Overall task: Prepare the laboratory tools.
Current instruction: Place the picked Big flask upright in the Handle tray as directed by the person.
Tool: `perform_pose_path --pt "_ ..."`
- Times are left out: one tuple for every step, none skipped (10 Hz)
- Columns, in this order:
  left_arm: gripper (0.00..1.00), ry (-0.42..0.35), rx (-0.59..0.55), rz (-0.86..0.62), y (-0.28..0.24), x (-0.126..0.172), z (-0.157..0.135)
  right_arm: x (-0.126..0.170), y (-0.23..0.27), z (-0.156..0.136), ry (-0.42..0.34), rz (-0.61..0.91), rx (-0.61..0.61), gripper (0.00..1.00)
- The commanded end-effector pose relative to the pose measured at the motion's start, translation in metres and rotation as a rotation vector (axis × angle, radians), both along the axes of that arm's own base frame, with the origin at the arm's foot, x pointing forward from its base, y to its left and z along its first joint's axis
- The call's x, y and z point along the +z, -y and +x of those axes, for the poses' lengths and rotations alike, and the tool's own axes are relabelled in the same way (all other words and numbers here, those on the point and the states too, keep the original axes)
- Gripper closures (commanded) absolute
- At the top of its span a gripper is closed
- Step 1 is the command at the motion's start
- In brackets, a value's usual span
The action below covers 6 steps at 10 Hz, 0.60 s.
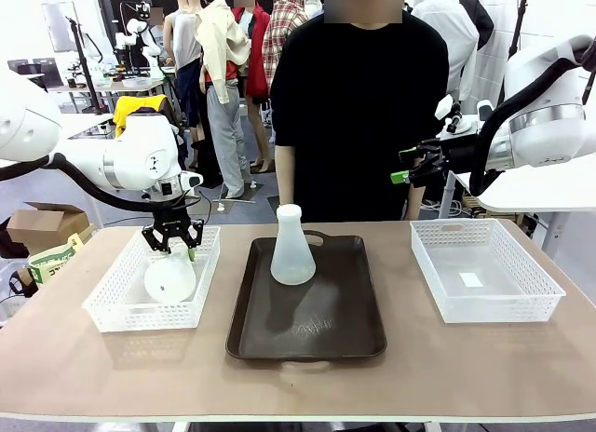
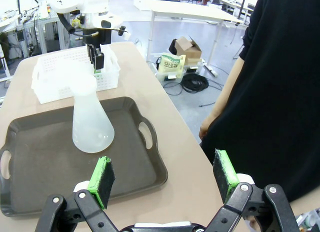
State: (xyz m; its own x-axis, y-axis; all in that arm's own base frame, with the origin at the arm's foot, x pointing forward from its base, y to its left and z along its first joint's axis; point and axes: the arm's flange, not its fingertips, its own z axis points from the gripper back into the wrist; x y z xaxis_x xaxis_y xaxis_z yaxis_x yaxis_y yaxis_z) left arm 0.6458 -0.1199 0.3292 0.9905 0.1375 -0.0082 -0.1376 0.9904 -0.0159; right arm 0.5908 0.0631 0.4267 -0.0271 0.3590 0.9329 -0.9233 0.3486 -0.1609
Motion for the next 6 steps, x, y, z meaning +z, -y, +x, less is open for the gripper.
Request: perform_pose_path --pt "1.00 0.000 0.000 0.000 0.000 0.000 0.000 -0.001 0.000 -0.001 -0.003 -0.001 0.004 0.00" --pt "1.00 0.002 0.000 0.026 0.004 0.013 -0.012 -0.001 0.000 -0.001 -0.003 -0.001 0.004 0.00" --pt "1.00 -0.009 -0.009 0.043 0.006 0.026 -0.024 -0.001 0.000 -0.001 -0.003 -0.001 0.004 0.00" --pt "1.00 0.000 -0.017 0.056 0.008 0.039 -0.034 -0.001 0.000 -0.001 -0.003 -0.001 0.004 0.00" --pt "1.00 0.014 -0.030 0.069 0.012 0.052 -0.045 -0.001 0.000 -0.001 -0.003 -0.001 0.004 0.00" --pt "1.00 0.032 -0.048 0.070 0.015 0.061 -0.053 -0.001 0.000 -0.001 -0.003 -0.001 0.004 0.00"
